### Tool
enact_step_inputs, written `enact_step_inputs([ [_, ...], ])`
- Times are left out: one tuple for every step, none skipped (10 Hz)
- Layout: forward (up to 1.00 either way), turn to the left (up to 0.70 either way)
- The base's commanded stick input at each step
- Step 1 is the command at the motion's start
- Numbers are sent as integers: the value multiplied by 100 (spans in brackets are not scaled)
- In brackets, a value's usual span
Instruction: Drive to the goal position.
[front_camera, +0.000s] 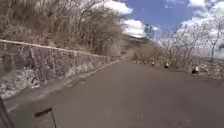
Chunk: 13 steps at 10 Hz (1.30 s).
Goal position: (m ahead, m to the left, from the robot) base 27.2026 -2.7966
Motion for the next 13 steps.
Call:
enact_step_inputs([
  [70,0],
  [70,0],
  [70,0],
  [70,0],
  [70,0],
  [70,0],
  [70,0],
  [70,0],
  [70,0],
  [70,0],
  [70,0],
  [53,0],
  [36,0],
])
